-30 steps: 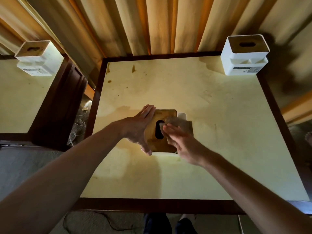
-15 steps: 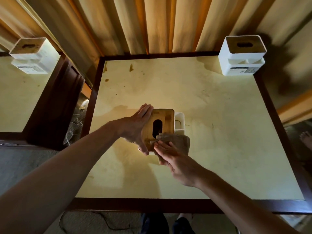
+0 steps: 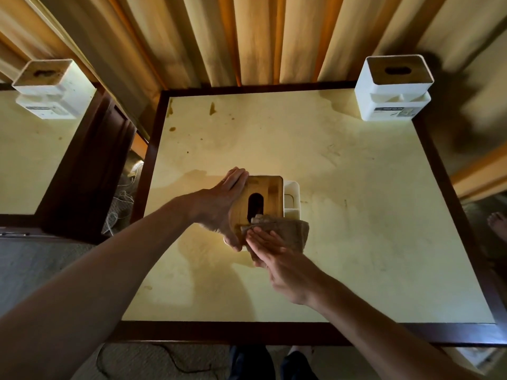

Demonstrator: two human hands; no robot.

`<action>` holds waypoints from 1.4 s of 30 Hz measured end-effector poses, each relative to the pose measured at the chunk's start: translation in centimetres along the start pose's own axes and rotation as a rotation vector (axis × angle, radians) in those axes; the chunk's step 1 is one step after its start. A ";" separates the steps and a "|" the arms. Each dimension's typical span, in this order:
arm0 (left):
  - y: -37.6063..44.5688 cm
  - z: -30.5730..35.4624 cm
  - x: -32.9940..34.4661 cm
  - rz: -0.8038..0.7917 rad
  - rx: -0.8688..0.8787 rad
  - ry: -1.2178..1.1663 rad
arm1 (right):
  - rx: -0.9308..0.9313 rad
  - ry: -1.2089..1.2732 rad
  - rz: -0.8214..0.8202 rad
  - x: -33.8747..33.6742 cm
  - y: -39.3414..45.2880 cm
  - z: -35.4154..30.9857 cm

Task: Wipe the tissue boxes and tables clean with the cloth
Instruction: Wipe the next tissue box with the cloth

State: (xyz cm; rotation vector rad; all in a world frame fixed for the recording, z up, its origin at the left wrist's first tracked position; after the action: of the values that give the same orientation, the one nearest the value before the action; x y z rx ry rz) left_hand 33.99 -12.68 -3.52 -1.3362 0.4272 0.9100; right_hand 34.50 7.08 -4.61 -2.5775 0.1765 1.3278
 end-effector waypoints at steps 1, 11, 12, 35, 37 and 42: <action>0.1 0.0 0.0 0.004 -0.003 0.008 | -0.009 0.005 0.005 0.1 0.6 -0.4; -0.2 0.3 -0.1 -0.013 -0.004 -0.025 | 0.052 -0.003 0.045 -0.2 -2.1 1.7; -0.2 0.3 -0.2 -0.016 -0.005 -0.016 | 0.058 -0.004 0.045 -0.2 -2.1 1.6; -1.4 2.7 -0.9 0.137 0.007 0.173 | 0.319 1.035 0.687 -7.0 -8.8 6.1; -1.9 4.3 -0.7 0.211 0.011 0.075 | 0.336 1.179 0.786 -7.6 -9.6 7.0; -2.4 10.8 1.9 0.547 -0.065 -0.171 | 0.380 1.266 0.823 -6.2 -10.7 9.1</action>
State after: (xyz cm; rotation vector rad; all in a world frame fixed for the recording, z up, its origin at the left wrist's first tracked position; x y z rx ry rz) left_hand 34.56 -1.72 -0.97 -1.2044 0.6501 1.4892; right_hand 26.01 19.78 -3.03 -2.5977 1.5862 -0.4514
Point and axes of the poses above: each hand's wrist, its own y-axis towards the middle knuckle, its own x-axis out of the palm, z = x × y, the point moved 4 cm from there along y, towards the middle knuckle, and after that the axes turned 2 degrees about -y, right-handed, at the moved point
